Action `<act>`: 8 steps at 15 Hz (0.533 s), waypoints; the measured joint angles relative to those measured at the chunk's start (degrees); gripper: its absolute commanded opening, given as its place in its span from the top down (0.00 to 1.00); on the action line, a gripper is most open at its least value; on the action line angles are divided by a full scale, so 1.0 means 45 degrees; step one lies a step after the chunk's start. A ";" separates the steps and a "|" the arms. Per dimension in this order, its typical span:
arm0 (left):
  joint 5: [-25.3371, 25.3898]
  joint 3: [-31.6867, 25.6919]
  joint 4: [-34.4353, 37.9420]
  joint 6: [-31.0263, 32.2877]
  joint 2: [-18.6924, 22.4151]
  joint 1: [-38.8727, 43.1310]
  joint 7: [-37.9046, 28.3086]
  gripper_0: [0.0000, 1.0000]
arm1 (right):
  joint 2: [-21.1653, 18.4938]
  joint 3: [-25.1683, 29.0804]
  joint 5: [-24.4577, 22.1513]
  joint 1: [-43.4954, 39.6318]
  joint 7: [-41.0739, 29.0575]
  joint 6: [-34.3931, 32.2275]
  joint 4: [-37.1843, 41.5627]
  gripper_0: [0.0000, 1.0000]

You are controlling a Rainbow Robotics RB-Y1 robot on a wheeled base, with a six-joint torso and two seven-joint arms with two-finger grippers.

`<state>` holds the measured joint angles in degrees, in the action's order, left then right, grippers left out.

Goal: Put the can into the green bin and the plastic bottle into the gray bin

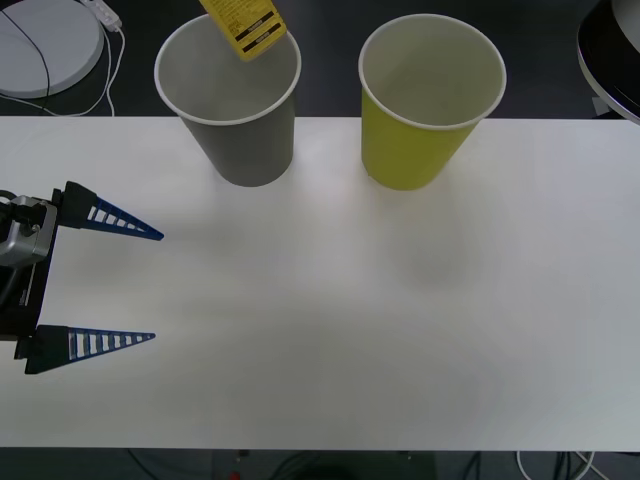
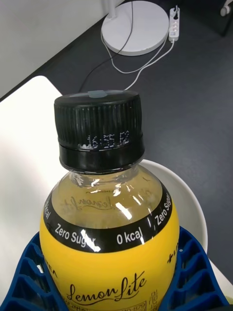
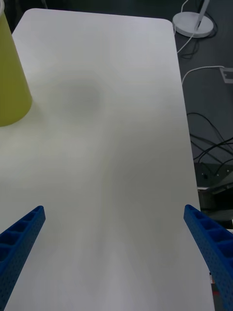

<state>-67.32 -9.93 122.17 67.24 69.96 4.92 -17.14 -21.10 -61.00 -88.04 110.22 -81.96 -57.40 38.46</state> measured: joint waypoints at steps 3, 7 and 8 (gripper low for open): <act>0.0000 0.0000 0.0000 0.0000 0.0000 0.0000 0.0000 0.00 | 0.0003 0.0000 0.0013 0.0000 0.0006 0.0025 -0.0011 0.00; 0.0000 0.0000 0.0000 0.0000 0.0000 0.0000 0.0000 0.00 | 0.0003 -0.0092 0.0194 -0.0003 0.0653 0.0465 -0.0201 0.00; 0.0000 0.0000 0.0000 0.0000 0.0000 0.0000 0.0000 0.00 | 0.0003 -0.0096 0.0261 -0.0008 0.0686 0.0485 -0.0213 0.00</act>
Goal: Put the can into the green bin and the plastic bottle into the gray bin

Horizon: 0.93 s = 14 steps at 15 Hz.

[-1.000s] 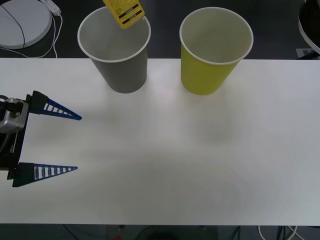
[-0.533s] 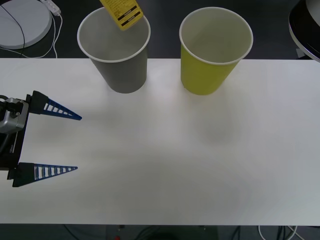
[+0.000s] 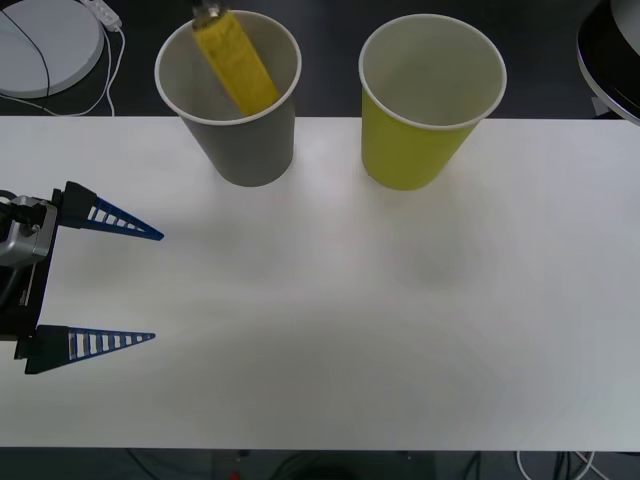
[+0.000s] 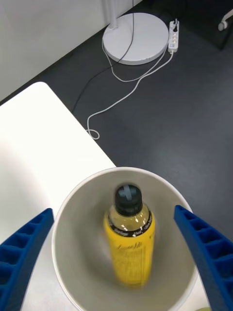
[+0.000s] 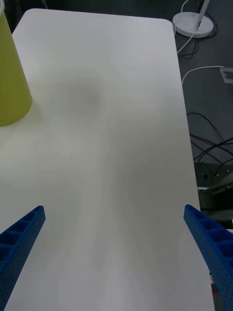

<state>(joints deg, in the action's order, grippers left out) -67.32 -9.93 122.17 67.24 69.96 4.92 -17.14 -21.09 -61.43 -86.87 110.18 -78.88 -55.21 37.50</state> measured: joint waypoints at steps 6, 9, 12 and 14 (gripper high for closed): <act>0.0000 0.0000 0.0000 0.0000 0.0000 0.0000 0.0000 0.00 | 0.0000 -0.0001 0.0175 0.0004 0.0025 0.0082 -0.0059 0.00; 0.0000 0.0000 0.0000 0.0000 0.0000 0.0000 0.0000 0.00 | -0.0011 -0.0001 0.0193 -0.0015 0.0102 0.0083 -0.0066 0.00; 0.0000 0.0000 0.0000 0.0000 0.0000 0.0000 0.0000 0.00 | -0.0220 -0.0001 0.0458 -0.0115 0.0538 0.0083 0.0050 0.00; 0.0000 0.0000 0.0000 0.0000 0.0000 0.0000 0.0000 0.00 | -0.0515 0.0046 0.0664 -0.0309 0.0691 0.0072 0.0451 0.00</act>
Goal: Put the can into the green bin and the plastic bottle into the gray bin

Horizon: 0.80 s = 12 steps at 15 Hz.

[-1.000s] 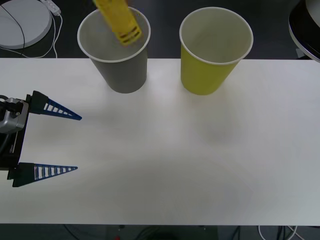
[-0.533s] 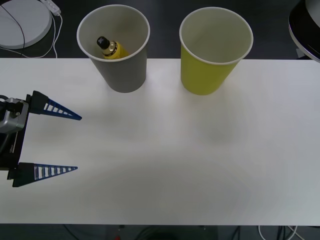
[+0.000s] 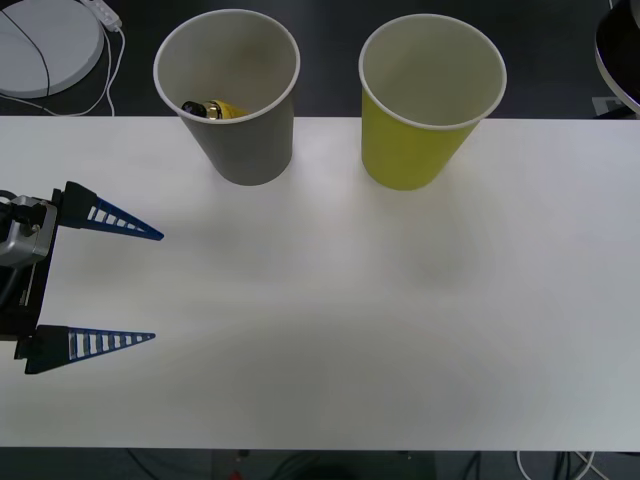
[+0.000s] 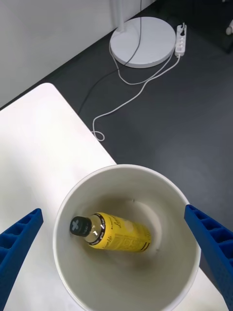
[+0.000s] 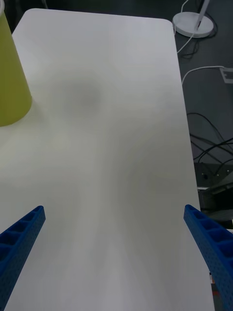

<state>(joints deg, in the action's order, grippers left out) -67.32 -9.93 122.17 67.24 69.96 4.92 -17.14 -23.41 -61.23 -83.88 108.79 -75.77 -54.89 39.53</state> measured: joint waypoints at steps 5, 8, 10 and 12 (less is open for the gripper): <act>0.0000 0.0000 0.0000 0.0000 0.0000 0.0000 0.0000 0.00 | -0.1177 0.0440 0.0394 -0.0849 0.0342 -0.0130 0.1790 0.00; -0.0001 0.0000 0.0000 0.0000 0.0000 0.0000 0.0000 0.00 | -0.1990 0.0657 0.0659 -0.1363 0.0591 -0.0199 0.2986 0.00; -0.0001 0.0000 0.0000 0.0000 0.0000 0.0000 0.0000 0.00 | -0.2514 0.0884 0.0799 -0.1799 0.0843 -0.0201 0.3796 0.00; -0.0001 0.0000 0.0000 0.0000 0.0000 0.0000 0.0000 0.00 | -0.3014 0.1094 0.0941 -0.2257 0.1143 -0.0198 0.4538 0.00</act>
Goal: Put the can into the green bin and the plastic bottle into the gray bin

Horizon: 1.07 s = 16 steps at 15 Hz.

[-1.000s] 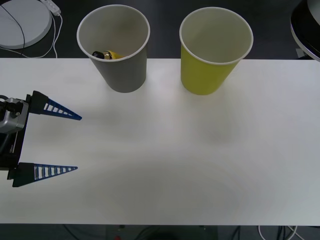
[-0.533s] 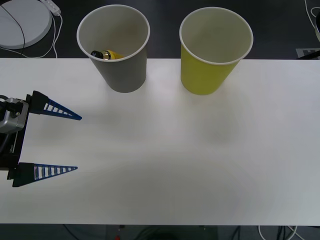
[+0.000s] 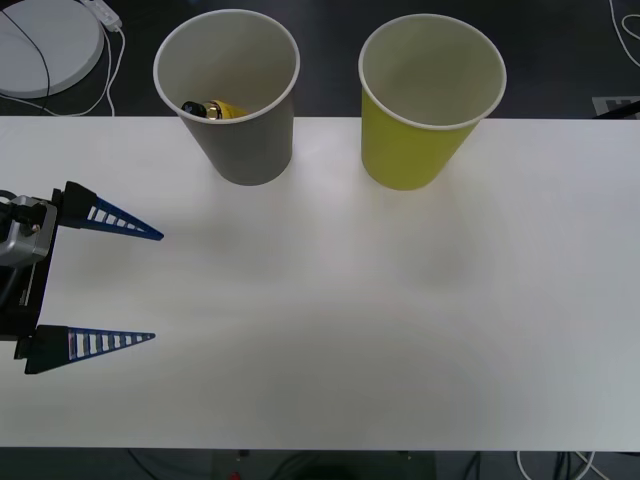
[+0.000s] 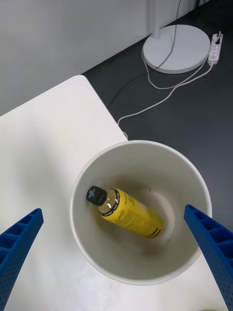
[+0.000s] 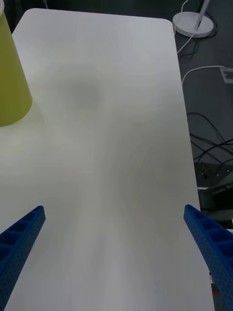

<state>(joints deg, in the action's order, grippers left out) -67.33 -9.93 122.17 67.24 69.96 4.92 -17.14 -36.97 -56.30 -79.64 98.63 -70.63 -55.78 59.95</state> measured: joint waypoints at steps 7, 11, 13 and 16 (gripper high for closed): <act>0.0000 0.0000 0.0000 0.0000 0.0000 0.0000 0.0000 0.00 | -0.2141 0.0360 0.1524 -0.1826 0.1474 0.0438 0.2795 0.00; 0.0000 0.0000 0.0000 0.0000 0.0000 0.0000 0.0000 0.00 | -0.3525 0.0786 0.1507 -0.3198 0.1747 0.1163 0.4931 0.00; 0.0000 0.0000 0.0000 0.0000 0.0000 0.0000 0.0000 0.00 | -0.4146 0.1355 0.1495 -0.4015 0.1994 0.1201 0.5956 0.00; -0.0001 0.0000 0.0000 0.0000 0.0000 -0.0001 0.0000 0.00 | -0.4939 0.2100 0.1483 -0.5286 0.2423 0.1252 0.7249 0.00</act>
<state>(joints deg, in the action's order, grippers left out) -67.33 -9.93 122.17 67.24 69.96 4.92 -17.14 -59.20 -46.85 -72.97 74.85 -59.72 -50.15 92.57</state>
